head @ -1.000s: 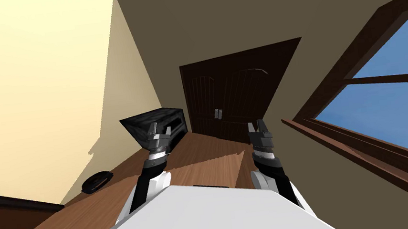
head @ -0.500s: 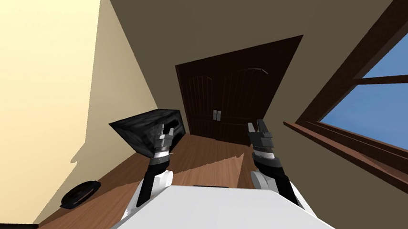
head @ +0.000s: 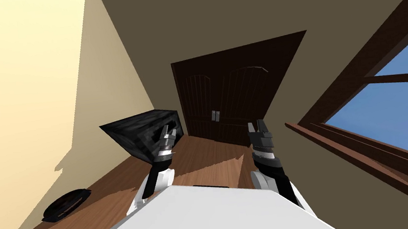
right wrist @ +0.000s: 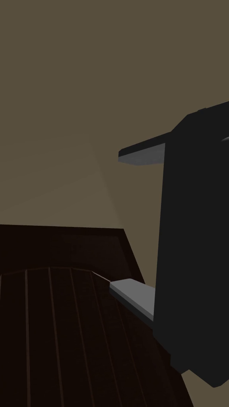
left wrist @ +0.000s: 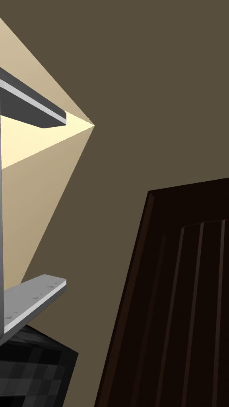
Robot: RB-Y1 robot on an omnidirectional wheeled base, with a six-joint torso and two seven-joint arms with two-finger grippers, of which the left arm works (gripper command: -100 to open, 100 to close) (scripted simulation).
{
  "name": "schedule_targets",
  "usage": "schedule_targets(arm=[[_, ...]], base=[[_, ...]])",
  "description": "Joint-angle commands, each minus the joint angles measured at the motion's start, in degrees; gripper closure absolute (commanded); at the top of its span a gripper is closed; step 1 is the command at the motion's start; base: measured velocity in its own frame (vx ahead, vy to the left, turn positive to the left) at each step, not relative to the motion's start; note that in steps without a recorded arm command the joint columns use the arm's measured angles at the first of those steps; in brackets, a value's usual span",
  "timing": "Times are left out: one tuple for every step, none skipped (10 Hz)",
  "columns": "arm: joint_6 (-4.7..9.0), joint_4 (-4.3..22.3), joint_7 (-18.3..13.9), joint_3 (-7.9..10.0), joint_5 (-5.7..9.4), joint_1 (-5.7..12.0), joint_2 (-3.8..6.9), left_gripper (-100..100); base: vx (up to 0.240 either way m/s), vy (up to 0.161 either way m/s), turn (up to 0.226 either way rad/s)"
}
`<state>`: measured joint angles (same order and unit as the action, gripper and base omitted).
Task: Pull the door open
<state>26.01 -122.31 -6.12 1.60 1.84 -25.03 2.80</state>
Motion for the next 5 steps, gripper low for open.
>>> schedule_targets(arm=[[-0.02,1.80,-0.19,0.07,0.11,0.68,0.53,-100],[-0.19,2.87,-0.24,0.04,0.12,1.22,0.77,-100],[-0.36,3.95,-0.29,0.01,0.13,1.75,1.01,-100],[-0.53,5.02,-0.34,-0.01,0.15,2.29,1.25,-100],[-0.71,6.19,-0.39,-0.04,0.16,2.87,1.48,-100]], base=[[0.087,-0.049,-0.042],[0.110,-0.041,-0.040],[0.089,-0.056,-0.039],[0.086,-0.039,-0.034],[0.103,-0.034,-0.043]])
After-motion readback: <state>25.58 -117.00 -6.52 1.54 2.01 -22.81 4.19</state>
